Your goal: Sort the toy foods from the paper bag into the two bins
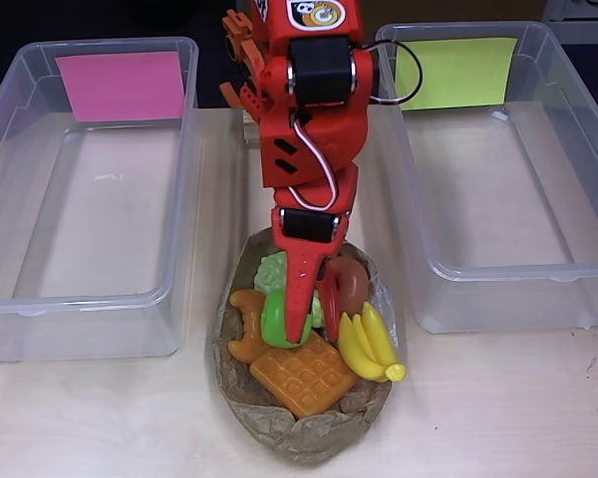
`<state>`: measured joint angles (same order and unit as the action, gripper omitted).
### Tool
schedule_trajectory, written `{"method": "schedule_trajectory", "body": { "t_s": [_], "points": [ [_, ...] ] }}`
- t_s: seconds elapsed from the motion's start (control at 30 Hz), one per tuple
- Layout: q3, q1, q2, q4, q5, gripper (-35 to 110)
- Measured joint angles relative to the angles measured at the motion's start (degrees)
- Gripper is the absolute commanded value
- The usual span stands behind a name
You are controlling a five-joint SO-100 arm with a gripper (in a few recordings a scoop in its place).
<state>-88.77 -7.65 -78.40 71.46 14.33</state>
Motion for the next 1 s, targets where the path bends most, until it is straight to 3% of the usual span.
{"method": "schedule_trajectory", "body": {
  "t_s": [0.27,0.67,1.0],
  "points": [
    [1.49,2.64,6.06,0.26,6.06,50],
    [10.37,3.60,13.89,0.88,4.83,27],
    [17.40,2.99,14.77,5.98,2.81,24]
  ]
}}
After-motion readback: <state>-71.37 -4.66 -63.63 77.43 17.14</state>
